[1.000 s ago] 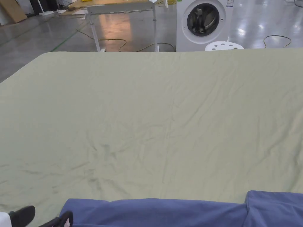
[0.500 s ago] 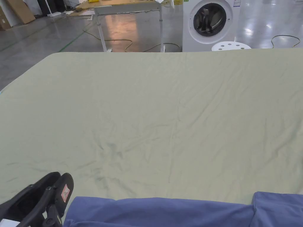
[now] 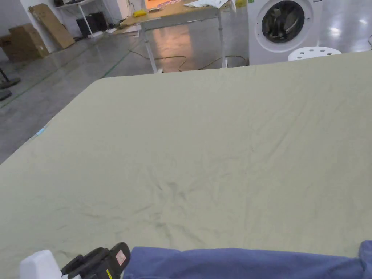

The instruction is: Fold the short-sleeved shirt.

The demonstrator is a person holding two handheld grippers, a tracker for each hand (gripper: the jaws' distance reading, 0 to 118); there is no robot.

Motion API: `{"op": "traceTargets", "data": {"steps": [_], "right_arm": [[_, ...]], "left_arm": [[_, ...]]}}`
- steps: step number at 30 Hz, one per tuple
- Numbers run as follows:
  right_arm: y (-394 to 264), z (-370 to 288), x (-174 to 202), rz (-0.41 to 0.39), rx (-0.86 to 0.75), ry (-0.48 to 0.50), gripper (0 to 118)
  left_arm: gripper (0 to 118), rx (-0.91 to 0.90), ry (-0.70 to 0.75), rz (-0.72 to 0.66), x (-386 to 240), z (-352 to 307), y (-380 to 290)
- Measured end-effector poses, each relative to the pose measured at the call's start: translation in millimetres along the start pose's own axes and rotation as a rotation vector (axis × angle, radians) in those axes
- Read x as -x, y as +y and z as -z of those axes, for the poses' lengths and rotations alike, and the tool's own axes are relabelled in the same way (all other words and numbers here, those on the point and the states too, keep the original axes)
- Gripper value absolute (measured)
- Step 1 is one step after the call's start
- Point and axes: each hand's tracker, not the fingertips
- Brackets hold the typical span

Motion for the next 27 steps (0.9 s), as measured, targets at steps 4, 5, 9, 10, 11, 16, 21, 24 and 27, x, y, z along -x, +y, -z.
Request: {"op": "traceTargets", "data": {"steps": [4,5,9,10,11,16,21,24,27], "right_arm": [[-16.3,-2.6,-16.3,0.042,0.022,0.015,0],[-19.3,-2.9,-16.4,0.043,0.026,0.013,0],[-25.6,-4.4,-20.0,0.058,0.045,0.001,0],[-27.1,-4.3,-20.7,0.067,0.05,0.004,0],[-28.3,-4.3,-21.9,0.076,0.051,0.005,0],[-34.2,-3.1,-24.3,0.107,0.058,-0.001,0],[-41.1,-2.6,-28.2,0.112,0.072,-0.005,0],[-43.0,-2.2,-31.3,0.117,0.078,-0.005,0],[-44.4,-2.1,-34.5,0.12,0.077,-0.005,0]], "left_arm": [[101,0.108,-0.084,-0.25,65.8,40.3,-17.0],[101,0.112,-0.092,-0.289,76.2,49.1,-20.8],[99,0.158,-0.218,-0.434,102.5,76.2,-30.4],[98,0.142,-0.27,-0.464,106.3,80.3,-31.1],[95,0.144,-0.319,-0.507,109.3,83.4,-31.7],[18,0.217,-0.246,-0.503,91.2,99.3,-35.1],[6,0.157,-0.256,-0.618,102.9,95.2,-43.0],[5,0.104,-0.229,-0.574,96.4,78.0,-33.6],[5,0.059,-0.204,-0.514,101.9,53.4,-10.7]]}}
